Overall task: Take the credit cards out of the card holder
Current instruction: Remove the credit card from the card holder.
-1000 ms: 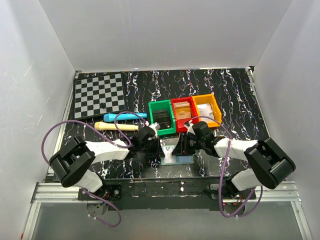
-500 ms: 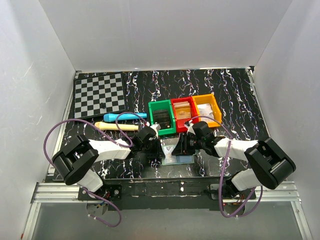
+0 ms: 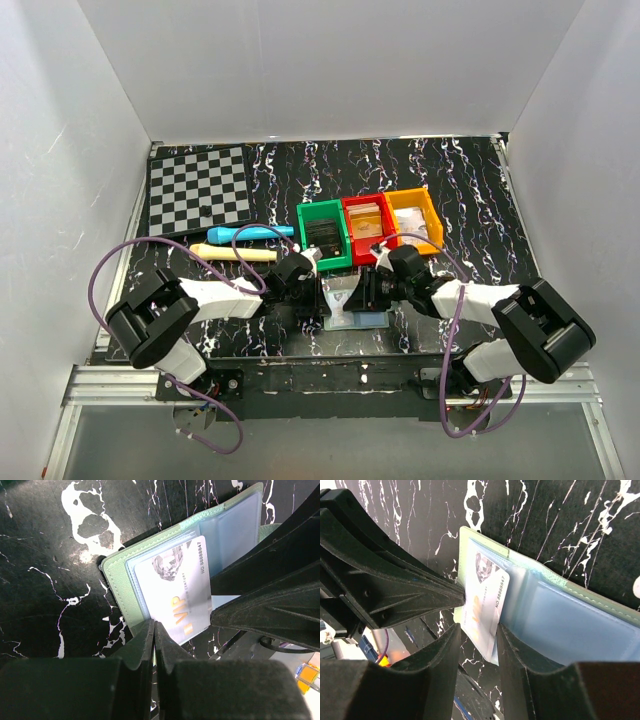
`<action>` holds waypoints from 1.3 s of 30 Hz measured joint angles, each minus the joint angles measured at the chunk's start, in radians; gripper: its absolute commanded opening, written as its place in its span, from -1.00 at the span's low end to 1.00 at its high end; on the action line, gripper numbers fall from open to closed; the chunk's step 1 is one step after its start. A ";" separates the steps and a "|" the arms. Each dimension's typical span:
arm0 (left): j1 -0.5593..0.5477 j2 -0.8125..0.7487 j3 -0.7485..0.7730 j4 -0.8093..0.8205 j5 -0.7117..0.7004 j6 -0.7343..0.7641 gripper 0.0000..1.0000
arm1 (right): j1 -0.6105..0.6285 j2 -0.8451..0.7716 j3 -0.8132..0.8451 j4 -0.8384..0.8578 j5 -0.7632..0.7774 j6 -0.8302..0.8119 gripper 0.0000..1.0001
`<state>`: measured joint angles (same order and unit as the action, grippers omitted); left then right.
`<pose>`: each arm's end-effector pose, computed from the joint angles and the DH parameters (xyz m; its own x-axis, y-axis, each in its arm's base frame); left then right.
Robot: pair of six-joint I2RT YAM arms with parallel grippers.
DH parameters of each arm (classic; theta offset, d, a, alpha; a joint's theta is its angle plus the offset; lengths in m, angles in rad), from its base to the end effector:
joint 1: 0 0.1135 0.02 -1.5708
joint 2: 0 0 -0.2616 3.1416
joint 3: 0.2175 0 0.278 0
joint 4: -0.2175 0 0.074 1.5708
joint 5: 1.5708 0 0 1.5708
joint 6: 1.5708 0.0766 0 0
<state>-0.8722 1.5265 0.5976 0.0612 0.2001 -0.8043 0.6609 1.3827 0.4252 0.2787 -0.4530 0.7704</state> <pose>0.1912 -0.2513 0.0796 -0.9404 0.0220 -0.3393 0.2245 0.7897 -0.5709 0.2065 0.2030 0.0933 -0.9273 0.0722 -0.3672 -0.2439 0.6277 0.7392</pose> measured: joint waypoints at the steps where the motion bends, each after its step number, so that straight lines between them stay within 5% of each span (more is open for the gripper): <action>1: 0.000 0.002 0.000 0.001 0.001 0.000 -1.00 | 0.000 0.000 -0.006 0.012 -0.004 0.003 -0.16; 20: 0.011 0.028 0.001 0.043 0.041 0.001 -1.00 | -0.016 0.041 -0.044 0.235 -0.102 0.060 -0.26; 39: 0.009 0.030 0.001 0.051 0.043 0.001 -1.00 | -0.010 0.045 -0.048 0.170 -0.127 0.031 -0.25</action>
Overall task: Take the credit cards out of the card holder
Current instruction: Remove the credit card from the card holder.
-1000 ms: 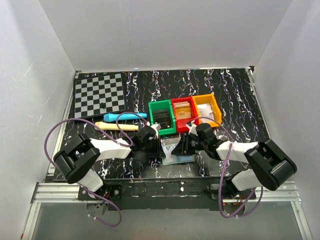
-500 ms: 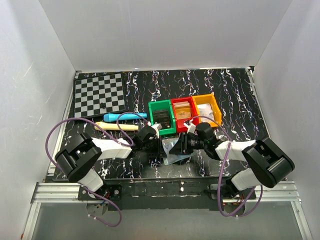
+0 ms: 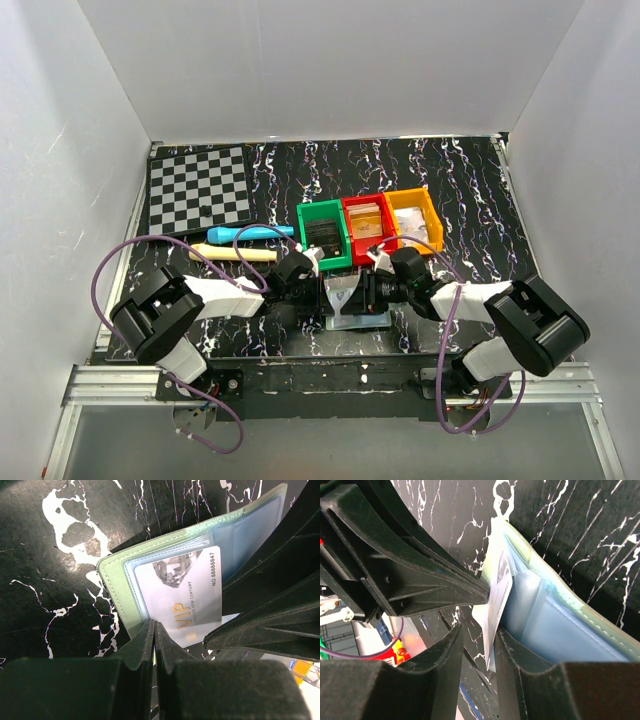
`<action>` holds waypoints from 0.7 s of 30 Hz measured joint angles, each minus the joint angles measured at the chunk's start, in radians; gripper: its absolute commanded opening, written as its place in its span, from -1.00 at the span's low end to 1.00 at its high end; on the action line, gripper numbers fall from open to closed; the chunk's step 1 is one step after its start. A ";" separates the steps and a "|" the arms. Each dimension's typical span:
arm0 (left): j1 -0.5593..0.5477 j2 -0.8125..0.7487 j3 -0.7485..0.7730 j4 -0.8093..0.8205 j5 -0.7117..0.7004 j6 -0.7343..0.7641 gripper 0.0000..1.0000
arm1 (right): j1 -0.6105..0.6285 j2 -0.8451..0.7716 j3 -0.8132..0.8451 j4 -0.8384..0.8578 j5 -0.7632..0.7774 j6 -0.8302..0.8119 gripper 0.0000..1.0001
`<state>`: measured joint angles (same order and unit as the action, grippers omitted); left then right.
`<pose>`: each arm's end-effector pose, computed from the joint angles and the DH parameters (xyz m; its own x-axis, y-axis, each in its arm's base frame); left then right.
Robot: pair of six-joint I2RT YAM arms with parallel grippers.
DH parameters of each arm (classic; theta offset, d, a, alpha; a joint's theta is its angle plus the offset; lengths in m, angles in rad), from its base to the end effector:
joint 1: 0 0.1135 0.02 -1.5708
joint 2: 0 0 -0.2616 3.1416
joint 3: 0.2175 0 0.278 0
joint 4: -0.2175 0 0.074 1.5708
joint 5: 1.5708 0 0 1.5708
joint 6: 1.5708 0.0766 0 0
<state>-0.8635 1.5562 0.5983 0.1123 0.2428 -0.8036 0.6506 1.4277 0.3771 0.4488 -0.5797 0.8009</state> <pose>0.1938 -0.2551 0.0765 -0.9433 0.0281 -0.3309 0.2340 0.7631 -0.6024 0.2002 0.2051 0.0885 -0.9353 0.0430 -0.3511 -0.2794 0.5192 0.8077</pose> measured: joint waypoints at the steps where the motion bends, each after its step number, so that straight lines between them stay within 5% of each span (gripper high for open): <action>1: 0.000 0.000 0.000 0.000 0.000 0.000 -1.00 | 0.000 -0.002 0.000 -0.008 0.001 -0.002 -0.25; 21: -0.003 0.000 -0.001 0.001 -0.008 -0.001 -1.00 | -0.015 -0.133 0.000 -0.164 0.031 -0.024 -0.27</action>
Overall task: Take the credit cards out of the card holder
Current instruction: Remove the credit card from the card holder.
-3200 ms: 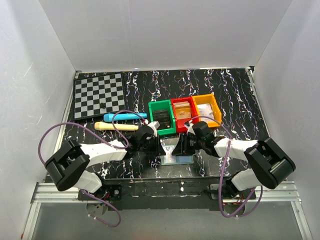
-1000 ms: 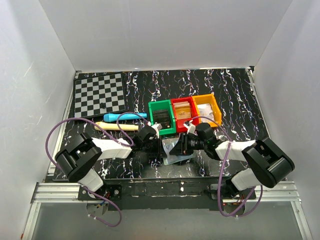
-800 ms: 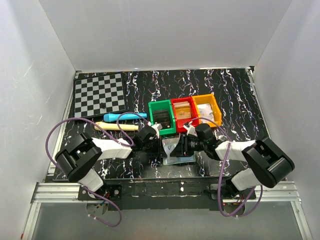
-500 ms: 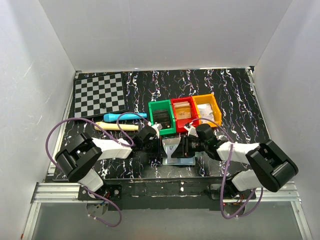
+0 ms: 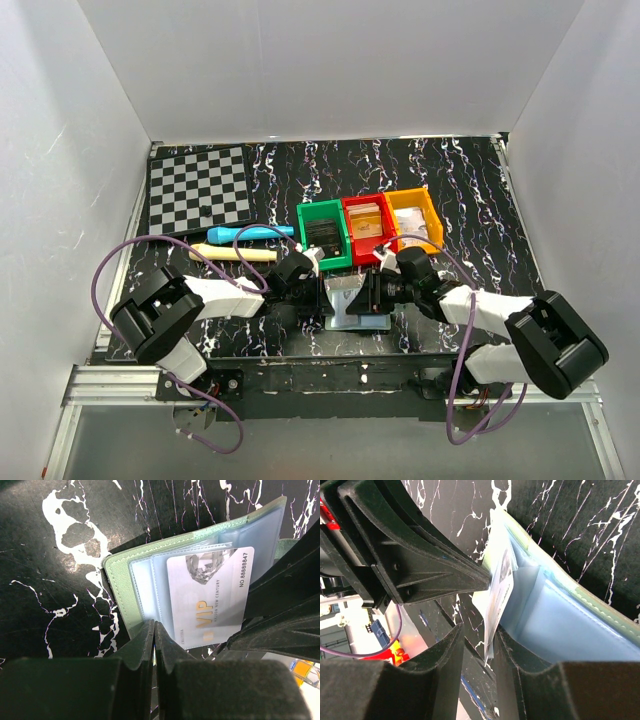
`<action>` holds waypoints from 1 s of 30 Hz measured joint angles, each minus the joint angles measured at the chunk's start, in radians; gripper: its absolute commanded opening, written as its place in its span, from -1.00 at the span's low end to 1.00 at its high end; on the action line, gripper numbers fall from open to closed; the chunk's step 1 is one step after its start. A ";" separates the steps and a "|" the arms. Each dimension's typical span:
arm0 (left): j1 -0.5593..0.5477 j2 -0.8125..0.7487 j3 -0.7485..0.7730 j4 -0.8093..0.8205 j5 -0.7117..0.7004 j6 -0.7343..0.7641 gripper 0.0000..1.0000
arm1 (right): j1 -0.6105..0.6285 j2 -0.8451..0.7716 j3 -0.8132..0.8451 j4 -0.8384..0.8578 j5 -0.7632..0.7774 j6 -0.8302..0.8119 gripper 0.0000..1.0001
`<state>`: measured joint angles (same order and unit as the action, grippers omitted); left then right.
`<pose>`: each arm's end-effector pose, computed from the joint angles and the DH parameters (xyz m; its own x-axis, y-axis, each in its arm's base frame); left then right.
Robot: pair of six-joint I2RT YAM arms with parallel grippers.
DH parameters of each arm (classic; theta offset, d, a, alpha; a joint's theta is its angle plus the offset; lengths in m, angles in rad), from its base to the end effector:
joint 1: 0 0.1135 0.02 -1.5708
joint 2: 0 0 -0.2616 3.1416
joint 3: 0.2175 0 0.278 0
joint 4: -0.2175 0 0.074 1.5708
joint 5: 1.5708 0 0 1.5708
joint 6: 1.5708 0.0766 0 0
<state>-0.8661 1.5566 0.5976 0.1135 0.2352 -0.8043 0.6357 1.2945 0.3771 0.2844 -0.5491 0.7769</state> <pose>0.1936 -0.2552 0.0762 -0.9420 0.0265 -0.3345 0.2341 0.7659 -0.5988 0.1964 0.1946 0.1037 -0.9319 0.0556 -0.3585 -0.2689 0.5575 0.7854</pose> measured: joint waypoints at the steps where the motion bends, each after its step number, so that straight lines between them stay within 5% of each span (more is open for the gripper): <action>1: 0.000 0.000 0.000 0.000 0.000 0.000 -1.00 | -0.002 -0.004 0.000 -0.003 0.000 -0.001 -0.27; 30: 0.000 0.000 -0.008 0.015 -0.001 -0.001 -1.00 | -0.020 -0.057 0.000 -0.060 0.029 -0.021 -0.47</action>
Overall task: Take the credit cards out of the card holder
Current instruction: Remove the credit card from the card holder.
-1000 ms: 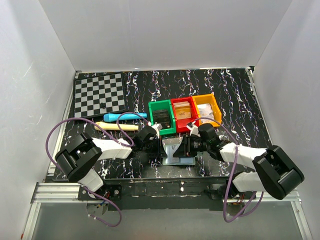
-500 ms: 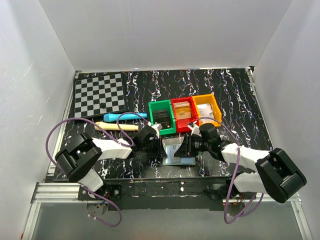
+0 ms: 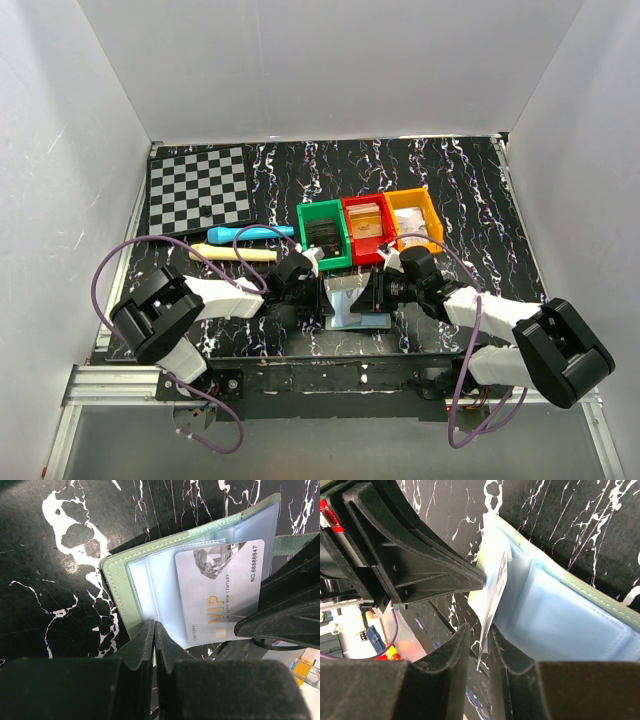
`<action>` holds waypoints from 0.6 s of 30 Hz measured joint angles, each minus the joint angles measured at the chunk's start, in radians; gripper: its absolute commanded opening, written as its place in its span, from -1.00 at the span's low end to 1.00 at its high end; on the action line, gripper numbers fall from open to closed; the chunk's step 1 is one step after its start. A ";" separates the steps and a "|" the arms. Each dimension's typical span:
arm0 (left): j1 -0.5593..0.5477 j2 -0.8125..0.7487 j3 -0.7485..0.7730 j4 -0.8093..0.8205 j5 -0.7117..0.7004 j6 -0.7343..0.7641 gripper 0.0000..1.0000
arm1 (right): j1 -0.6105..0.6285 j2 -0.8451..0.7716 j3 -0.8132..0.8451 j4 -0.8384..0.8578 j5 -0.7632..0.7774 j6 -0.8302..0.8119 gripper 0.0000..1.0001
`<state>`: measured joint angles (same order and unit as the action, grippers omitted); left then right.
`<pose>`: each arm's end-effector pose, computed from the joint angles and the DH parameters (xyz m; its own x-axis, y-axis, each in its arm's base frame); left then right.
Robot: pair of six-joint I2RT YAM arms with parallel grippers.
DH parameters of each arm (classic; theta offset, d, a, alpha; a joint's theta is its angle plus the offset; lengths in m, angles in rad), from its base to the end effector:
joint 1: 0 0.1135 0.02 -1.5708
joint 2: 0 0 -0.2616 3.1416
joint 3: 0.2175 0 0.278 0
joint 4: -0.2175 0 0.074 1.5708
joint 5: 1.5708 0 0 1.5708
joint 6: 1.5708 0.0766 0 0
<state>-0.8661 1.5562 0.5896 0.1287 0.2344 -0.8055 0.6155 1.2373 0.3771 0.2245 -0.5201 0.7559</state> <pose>0.1932 -0.2546 0.0754 -0.9405 0.0232 -0.3390 0.2358 0.7628 -0.6021 0.1984 0.1869 0.1107 -0.9204 0.0782 -0.3831 -0.2696 0.5827 0.7667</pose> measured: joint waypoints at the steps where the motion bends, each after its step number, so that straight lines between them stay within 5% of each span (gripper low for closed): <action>1: 0.000 0.000 -0.001 0.003 0.000 0.000 -1.00 | 0.000 0.000 0.000 0.000 0.001 0.000 -0.49; 18: 0.000 0.000 -0.005 0.012 0.000 -0.003 -1.00 | 0.000 -0.022 0.000 -0.058 0.033 -0.011 -0.59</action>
<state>-0.8661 1.5558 0.5842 0.1406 0.2344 -0.8085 0.6155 1.2152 0.3771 0.1661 -0.4873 0.7452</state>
